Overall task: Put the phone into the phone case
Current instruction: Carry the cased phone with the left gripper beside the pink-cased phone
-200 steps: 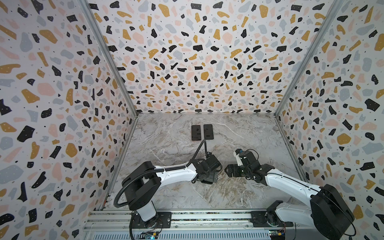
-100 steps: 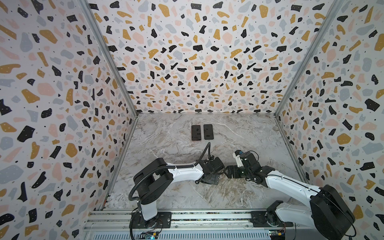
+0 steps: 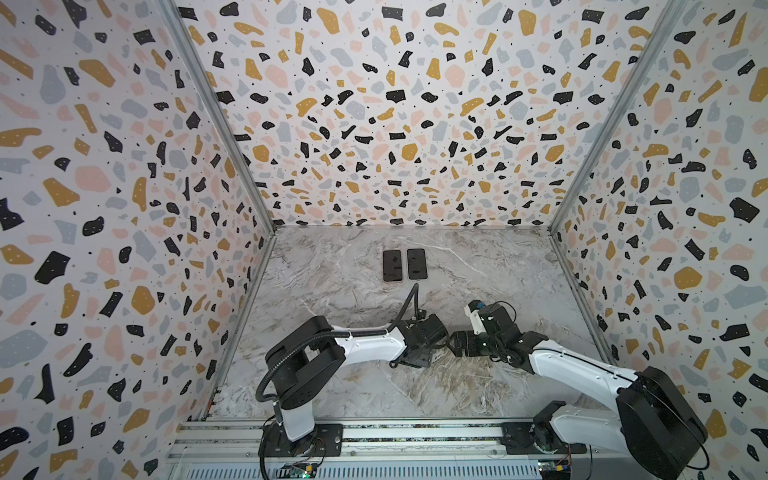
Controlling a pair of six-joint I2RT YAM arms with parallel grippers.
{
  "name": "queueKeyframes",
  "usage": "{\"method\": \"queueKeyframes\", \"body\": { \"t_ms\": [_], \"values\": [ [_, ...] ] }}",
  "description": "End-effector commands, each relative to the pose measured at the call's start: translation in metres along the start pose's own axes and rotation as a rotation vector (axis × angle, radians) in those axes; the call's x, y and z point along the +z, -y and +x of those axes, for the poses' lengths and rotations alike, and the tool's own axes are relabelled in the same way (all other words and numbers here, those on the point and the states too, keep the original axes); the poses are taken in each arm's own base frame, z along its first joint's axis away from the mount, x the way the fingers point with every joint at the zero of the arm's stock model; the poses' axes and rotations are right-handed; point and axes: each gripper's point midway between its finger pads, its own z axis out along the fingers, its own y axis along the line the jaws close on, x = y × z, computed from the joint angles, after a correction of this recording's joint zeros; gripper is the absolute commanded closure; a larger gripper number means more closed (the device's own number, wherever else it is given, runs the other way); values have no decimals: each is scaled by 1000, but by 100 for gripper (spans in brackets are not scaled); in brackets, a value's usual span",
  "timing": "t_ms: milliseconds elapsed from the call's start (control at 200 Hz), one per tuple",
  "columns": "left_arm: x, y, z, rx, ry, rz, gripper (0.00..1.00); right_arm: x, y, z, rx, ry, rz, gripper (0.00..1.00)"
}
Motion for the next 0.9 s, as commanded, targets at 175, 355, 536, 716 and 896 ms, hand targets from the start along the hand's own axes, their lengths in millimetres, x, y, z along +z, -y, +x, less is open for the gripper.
{"method": "queueKeyframes", "body": {
  "t_ms": [175, 355, 536, 716, 896],
  "values": [
    [1, -4, 16, -17, -41, 8, 37, -5, -3, -3, 3, 14, -13, 4],
    [0, -5, 13, -23, -28, 3, 41, -8, -4, -5, 3, 28, -16, 3],
    [-5, -2, 6, -43, -1, 18, 42, -6, -2, -3, 3, 17, -10, 2],
    [-7, -5, 1, -68, 28, 9, 43, -8, 1, -1, -9, 19, 8, 0],
    [-9, -10, -2, -96, 49, 0, 46, -7, 3, -1, -10, 20, 14, 1]
  ]
}}
